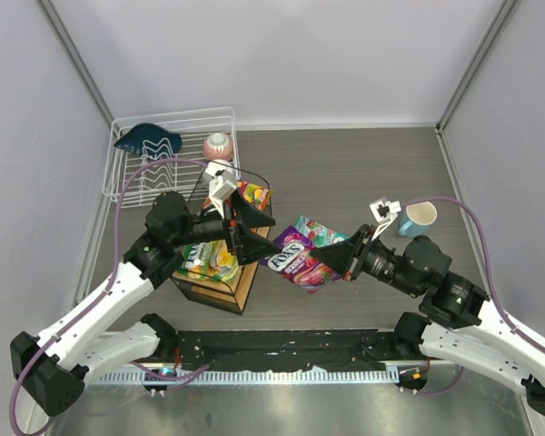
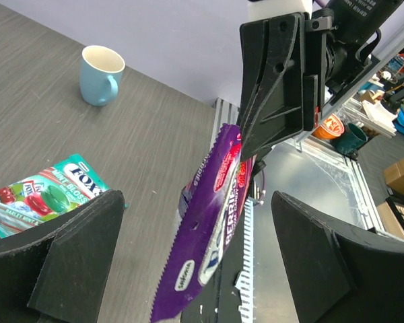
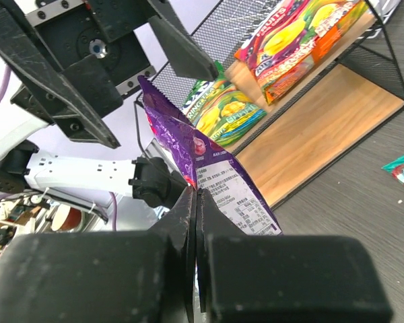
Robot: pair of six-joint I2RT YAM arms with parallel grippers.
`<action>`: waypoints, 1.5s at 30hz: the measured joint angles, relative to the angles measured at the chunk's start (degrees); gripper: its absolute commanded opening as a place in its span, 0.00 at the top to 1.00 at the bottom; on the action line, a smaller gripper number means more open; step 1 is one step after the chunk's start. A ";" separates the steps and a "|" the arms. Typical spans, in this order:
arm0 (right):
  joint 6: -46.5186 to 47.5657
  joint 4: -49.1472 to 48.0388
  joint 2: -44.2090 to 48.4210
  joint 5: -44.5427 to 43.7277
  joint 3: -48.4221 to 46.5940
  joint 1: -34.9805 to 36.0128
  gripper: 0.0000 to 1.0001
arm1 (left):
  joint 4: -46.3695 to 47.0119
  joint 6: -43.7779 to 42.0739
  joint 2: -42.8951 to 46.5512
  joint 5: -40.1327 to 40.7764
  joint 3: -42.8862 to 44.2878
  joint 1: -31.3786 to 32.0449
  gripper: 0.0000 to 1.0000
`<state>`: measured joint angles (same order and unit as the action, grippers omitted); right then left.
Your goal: Place and organize the candy bags onto the shelf
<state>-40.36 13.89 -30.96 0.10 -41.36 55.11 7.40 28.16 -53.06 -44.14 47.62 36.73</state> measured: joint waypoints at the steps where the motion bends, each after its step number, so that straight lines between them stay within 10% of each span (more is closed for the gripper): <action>1: -0.07 -0.35 -0.37 0.50 -0.13 0.00 0.99 | 0.11 0.11 -0.37 -0.31 0.00 0.00 0.05; 10: -0.26 -3.96 -3.63 3.26 -0.35 0.00 0.99 | 1.31 1.75 -2.12 -2.60 -0.20 0.22 0.21; 29: -0.26 -11.23 -9.16 5.18 -0.39 0.00 0.99 | 1.20 1.81 -0.42 -3.58 -0.28 0.42 1.00; 39: 1.44 -10.67 -5.73 -0.02 -0.37 0.00 0.22 | -2.12 1.68 1.11 -0.33 -0.28 0.44 1.00; 45: 3.28 -10.93 0.15 -3.30 2.97 0.00 0.10 | -3.13 2.91 4.22 3.15 -0.04 0.44 1.00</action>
<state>-37.08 2.96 -30.81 -3.20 -38.39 55.11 4.27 31.07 -48.84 -40.99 47.57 37.17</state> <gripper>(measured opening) 0.864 0.018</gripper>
